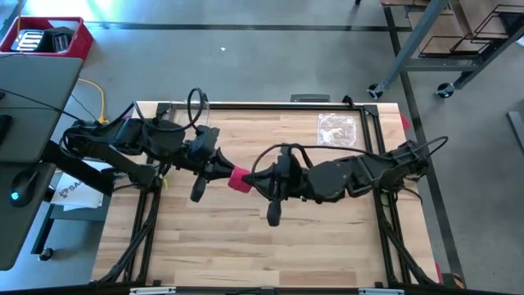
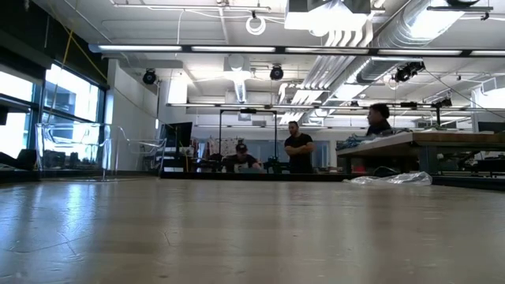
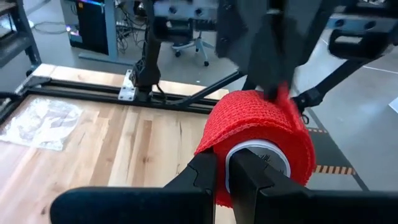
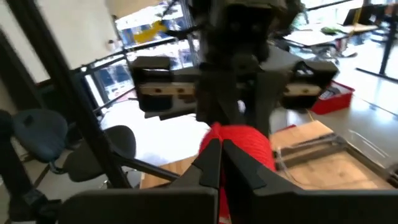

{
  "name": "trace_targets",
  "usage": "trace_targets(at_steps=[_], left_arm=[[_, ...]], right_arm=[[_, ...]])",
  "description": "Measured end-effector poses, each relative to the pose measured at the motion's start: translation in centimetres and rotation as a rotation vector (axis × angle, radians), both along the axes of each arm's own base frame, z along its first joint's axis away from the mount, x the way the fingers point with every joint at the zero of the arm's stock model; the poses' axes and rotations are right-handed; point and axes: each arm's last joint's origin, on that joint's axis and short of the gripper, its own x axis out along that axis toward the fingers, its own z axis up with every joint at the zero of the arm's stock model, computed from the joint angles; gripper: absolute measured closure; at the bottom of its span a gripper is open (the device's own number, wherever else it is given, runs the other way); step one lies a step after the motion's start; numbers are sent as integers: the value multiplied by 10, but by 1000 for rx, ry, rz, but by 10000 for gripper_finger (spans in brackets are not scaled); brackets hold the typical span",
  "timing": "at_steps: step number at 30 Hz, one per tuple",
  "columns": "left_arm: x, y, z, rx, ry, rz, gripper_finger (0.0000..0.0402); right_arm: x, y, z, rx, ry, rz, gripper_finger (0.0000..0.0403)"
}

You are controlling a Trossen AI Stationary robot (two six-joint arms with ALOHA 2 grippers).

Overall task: Roll bandage
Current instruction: Roll the red bandage

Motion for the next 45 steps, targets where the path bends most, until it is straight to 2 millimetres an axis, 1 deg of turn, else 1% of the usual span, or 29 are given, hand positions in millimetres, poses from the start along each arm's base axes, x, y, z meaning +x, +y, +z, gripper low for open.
trace_targets(at_steps=[6,10,12,15,19,21,25,28,31,34,38,42,45], left_arm=[[1,0,-2,23,7,14,387],[1,-2,-2,28,3,18,387],[1,-3,-2,29,2,21,387],[1,-3,-2,26,0,23,387],[1,-2,0,19,-9,30,387],[1,-2,0,9,-12,46,387],[1,-2,0,0,-3,53,387],[1,-2,-1,-21,3,62,387],[4,-3,-3,-19,8,70,387],[6,-3,-4,-17,13,72,387],[7,-3,-5,18,13,82,387],[7,-2,3,76,-66,88,387],[10,-3,9,96,-137,78,387]], right_arm=[[-3,-3,-7,44,60,-79,403],[-3,-2,-7,25,71,-40,400],[-3,-2,-8,25,75,-32,390],[-3,-2,-7,28,73,-28,360],[-2,-1,-3,43,33,-7,303],[-2,-1,-1,10,24,13,279],[-7,3,4,-40,2,-4,253],[-9,4,6,-57,-1,-2,248],[-9,7,4,-55,10,50,247],[-13,12,-2,21,55,51,247],[-23,24,-13,139,153,42,247],[-27,37,-31,191,271,38,247],[-26,36,-31,199,262,30,247]])
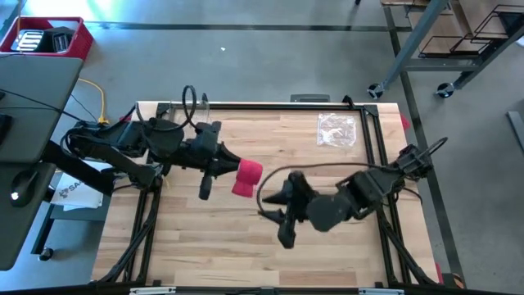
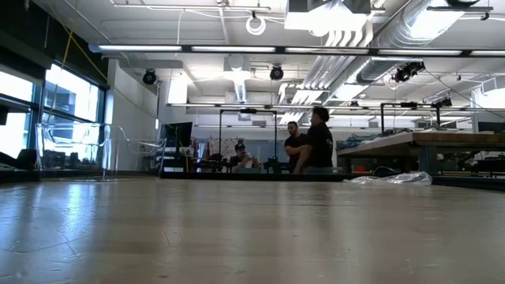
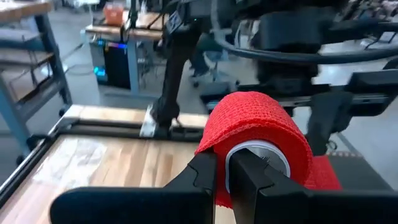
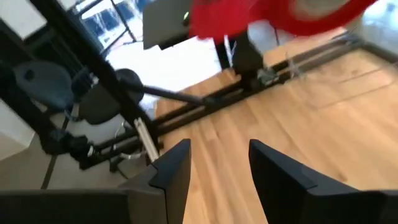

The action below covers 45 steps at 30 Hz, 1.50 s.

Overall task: Roll bandage
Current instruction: Roll the red bandage

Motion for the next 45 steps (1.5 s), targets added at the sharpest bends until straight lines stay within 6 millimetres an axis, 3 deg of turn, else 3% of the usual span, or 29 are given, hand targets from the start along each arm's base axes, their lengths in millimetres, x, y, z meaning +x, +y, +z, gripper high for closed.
trace_targets(at_steps=[4,9,12,17,23,30,34,40,45], left_arm=[[2,2,9,-44,-89,11,387],[1,9,16,-208,-142,55,387],[-4,14,20,-318,-153,74,387],[-4,17,20,-445,-133,27,387],[-3,18,19,-485,-122,19,387],[-2,21,19,-504,-120,40,387],[-1,22,18,-507,-117,51,387],[0,25,17,-507,-115,64,387],[1,26,18,-510,-128,64,387]], right_arm=[[4,1,12,-108,-103,50,248],[2,15,36,-519,-293,151,264],[-2,19,48,-755,-344,113,272],[-4,13,57,-1048,-274,-7,274],[3,1,53,-1252,-162,15,274],[8,-7,49,-1326,-132,85,284],[12,-11,46,-1337,-109,108,315],[15,-20,43,-1326,-68,92,394],[16,-19,39,-1218,-98,127,394]])
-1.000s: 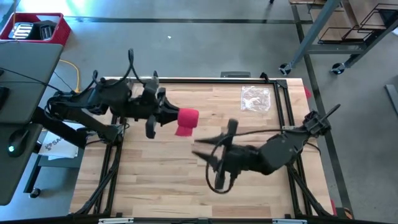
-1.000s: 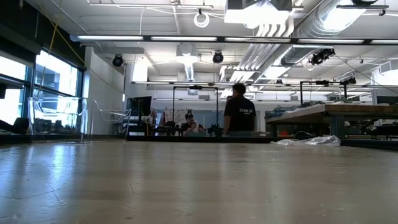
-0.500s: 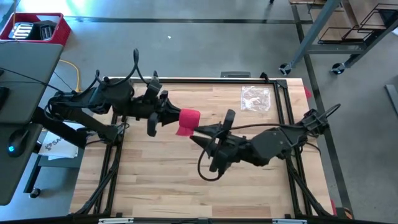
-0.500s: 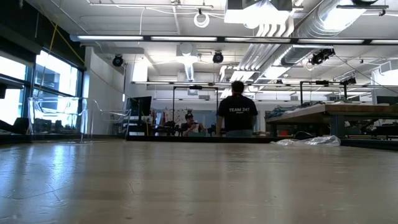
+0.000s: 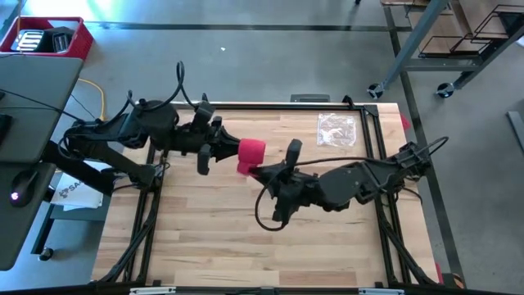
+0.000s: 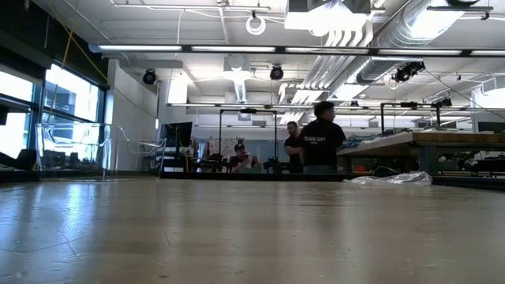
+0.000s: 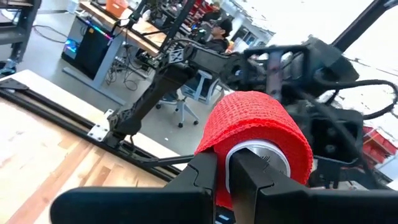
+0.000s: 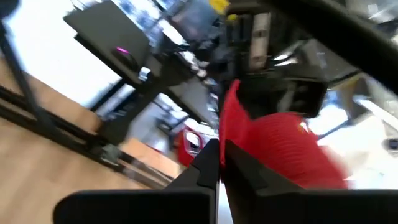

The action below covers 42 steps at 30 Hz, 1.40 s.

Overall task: Roll bandage
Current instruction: Roll the red bandage

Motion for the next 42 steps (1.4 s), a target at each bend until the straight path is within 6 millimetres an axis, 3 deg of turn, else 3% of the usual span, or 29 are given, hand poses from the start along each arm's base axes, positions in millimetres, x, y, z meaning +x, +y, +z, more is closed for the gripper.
trace_targets(at_steps=[9,17,30,37,42], left_arm=[[-2,0,1,24,-2,-19,387],[-2,1,0,119,-7,-20,387],[-4,-8,-8,285,66,-45,387],[2,-11,-18,293,142,-64,387],[5,-17,-20,293,140,-88,387]], right_arm=[[-2,4,-18,266,134,157,402],[-3,13,-8,335,34,229,402],[1,7,6,413,-114,192,403],[6,-5,1,613,-100,173,403],[8,-6,-7,694,25,303,403]])
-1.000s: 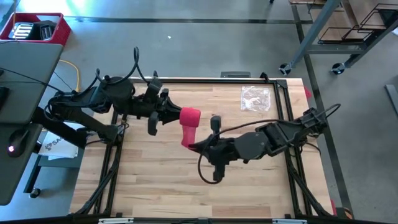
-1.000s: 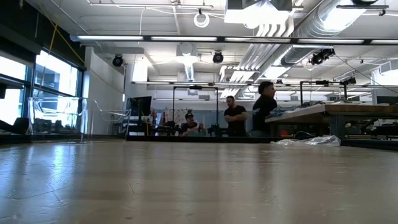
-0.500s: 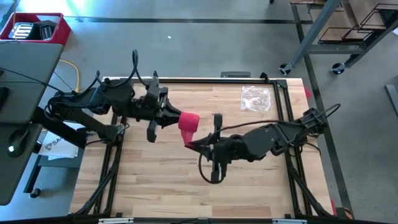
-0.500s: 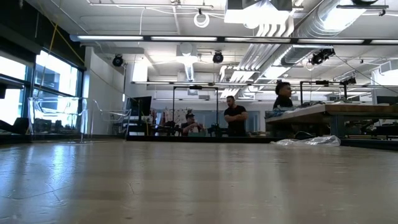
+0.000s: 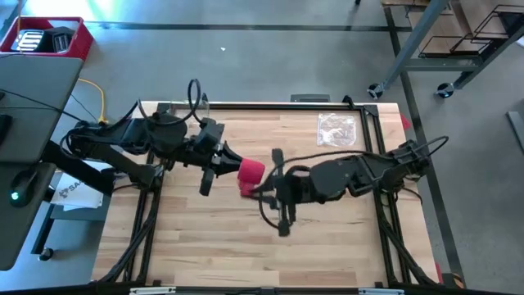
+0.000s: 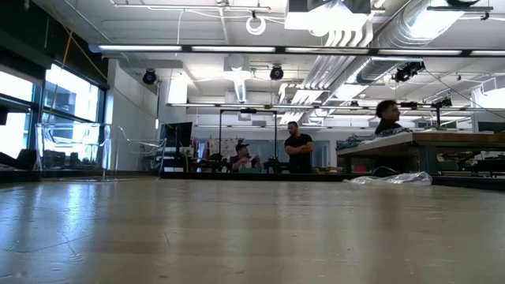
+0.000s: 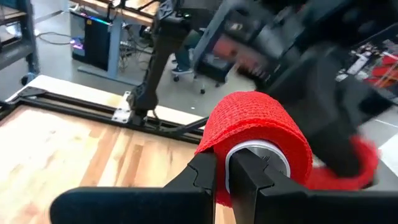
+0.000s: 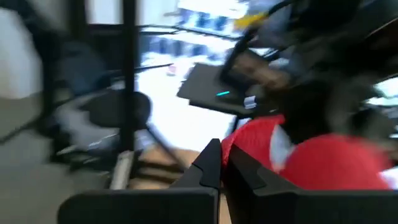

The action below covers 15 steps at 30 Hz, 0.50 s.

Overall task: Roll bandage
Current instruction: Roll the red bandage

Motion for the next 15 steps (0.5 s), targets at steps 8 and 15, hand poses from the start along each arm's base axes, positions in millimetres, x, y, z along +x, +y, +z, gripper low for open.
trace_targets(at_steps=[8,15], left_arm=[[2,-6,13,-138,-115,-81,387],[2,-7,25,-307,-215,-106,387]], right_arm=[[-1,1,-20,-199,157,30,403],[3,6,-33,-251,224,17,403]])
